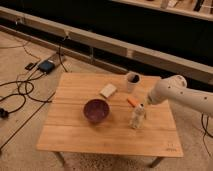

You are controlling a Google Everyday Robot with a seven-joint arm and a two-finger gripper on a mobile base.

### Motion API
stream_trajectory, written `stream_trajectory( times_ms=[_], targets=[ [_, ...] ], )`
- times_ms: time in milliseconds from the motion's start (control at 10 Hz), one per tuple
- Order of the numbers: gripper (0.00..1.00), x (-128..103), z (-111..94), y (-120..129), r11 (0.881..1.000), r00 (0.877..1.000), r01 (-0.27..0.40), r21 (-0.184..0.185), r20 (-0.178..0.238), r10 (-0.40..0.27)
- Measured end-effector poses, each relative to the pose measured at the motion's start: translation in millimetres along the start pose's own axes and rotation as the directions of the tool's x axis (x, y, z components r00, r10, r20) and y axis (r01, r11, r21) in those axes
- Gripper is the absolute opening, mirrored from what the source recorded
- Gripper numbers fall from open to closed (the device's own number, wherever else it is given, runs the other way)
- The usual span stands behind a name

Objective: Place the pepper on the white sponge

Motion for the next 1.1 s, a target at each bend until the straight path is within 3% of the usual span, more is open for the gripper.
stream_trajectory(
  times_ms=[400, 700, 1100],
  targets=[
    [0.65, -5.9, 35.4, -2.9, 0.995, 0.993, 0.099, -0.011, -0.064, -0.100],
    [0.65, -13.3, 46.3, 3.3, 0.995, 0.993, 0.096, 0.005, -0.076, -0.095],
    [0.65, -17.1, 56.0, 18.6, 0.998, 0.994, 0.069, -0.002, -0.083, -0.069]
  ],
)
